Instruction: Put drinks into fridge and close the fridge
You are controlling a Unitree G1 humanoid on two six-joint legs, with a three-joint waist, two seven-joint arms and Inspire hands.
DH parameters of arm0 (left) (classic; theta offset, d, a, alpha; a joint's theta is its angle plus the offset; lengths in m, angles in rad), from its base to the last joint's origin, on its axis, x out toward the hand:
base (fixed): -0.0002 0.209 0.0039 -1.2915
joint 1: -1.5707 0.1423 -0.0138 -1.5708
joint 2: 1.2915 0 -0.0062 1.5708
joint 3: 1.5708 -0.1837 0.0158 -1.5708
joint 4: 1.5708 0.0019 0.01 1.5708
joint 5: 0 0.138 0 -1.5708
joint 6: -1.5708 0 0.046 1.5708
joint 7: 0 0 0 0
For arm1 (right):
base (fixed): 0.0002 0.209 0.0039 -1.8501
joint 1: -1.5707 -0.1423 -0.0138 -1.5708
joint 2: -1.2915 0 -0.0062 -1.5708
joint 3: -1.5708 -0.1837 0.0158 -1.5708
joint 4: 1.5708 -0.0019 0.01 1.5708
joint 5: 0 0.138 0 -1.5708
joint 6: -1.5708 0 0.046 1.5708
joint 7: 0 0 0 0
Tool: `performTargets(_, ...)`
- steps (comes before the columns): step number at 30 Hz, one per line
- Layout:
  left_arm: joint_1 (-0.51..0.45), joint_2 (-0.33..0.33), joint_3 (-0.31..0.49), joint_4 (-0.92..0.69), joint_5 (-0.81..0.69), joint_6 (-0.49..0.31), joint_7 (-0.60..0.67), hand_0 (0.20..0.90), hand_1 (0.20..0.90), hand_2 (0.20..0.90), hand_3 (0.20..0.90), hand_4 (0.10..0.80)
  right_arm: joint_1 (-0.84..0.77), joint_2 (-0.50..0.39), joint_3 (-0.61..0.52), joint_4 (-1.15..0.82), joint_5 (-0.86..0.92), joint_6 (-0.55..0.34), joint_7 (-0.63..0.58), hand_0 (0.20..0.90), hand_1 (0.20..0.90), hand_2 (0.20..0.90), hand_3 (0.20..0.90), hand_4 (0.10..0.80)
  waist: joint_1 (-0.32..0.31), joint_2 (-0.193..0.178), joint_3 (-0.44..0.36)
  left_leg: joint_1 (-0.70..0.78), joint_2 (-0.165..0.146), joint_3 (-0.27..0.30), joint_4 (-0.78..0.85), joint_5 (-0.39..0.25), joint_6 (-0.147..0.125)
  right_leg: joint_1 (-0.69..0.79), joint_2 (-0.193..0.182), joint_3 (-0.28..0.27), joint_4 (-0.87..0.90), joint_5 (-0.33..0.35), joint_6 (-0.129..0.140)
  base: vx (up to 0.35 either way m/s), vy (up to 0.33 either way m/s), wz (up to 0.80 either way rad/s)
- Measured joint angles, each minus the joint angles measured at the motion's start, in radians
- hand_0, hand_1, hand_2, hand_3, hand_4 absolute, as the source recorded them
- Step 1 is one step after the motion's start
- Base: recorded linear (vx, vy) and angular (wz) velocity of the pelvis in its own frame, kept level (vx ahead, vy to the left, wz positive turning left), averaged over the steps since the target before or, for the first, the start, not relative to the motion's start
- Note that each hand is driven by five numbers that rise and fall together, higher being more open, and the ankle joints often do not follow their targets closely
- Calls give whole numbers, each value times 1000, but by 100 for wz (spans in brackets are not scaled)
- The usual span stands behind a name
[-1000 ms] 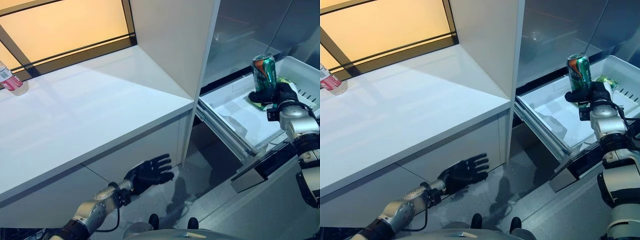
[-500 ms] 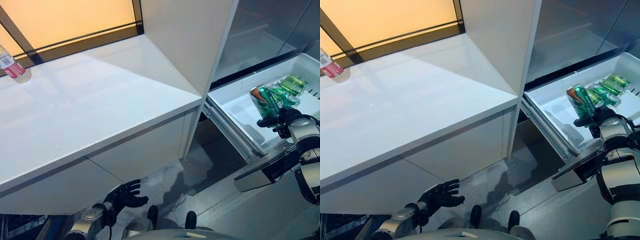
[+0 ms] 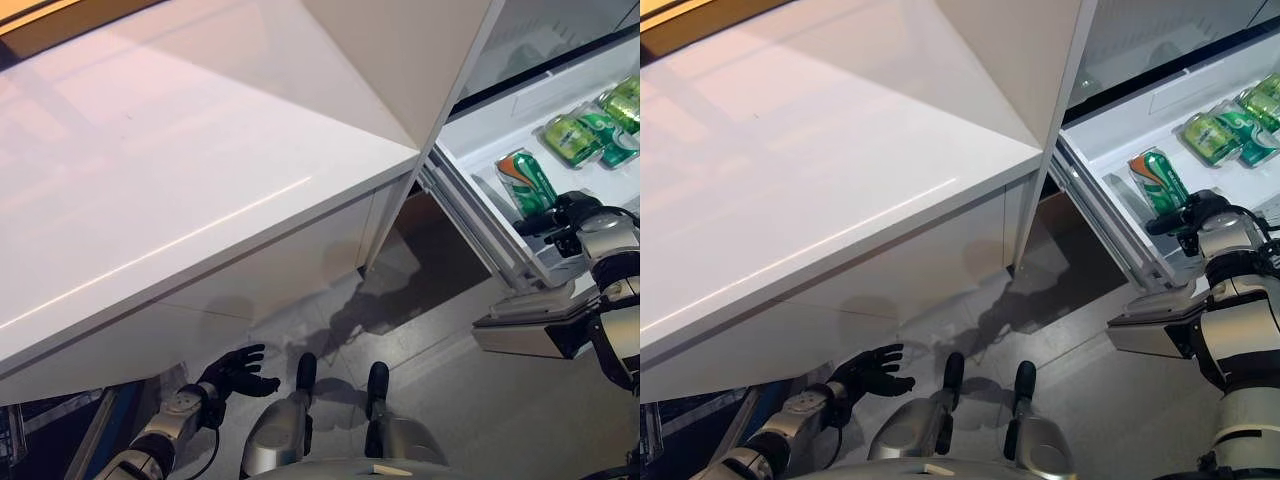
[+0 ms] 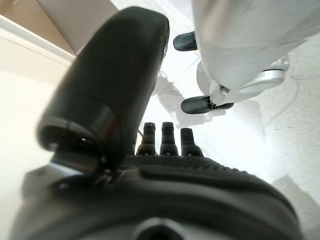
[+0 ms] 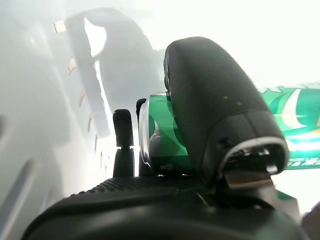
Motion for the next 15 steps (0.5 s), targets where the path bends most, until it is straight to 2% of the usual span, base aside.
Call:
performTargets(5, -52, 0, -1, -4, 0, -4, 0, 900, 900, 900, 900, 800, -7, 0, 34, -11, -45, -4, 23, 300, 300, 300, 200, 100, 3, 2, 14, -12, -1, 17, 0, 0, 0, -18, -1, 11, 0, 2, 0, -32, -33, -6)
performTargets(15, -69, -6, -3, -30, -1, -9, 22, 900, 900, 900, 900, 800, -88, 0, 123, -8, -224, -13, 82, 300, 300, 300, 200, 100, -9, 20, 48, -15, 1, 25, 5, 0, 0, -24, -3, 12, 4, 7, -3, -5, -4, -2)
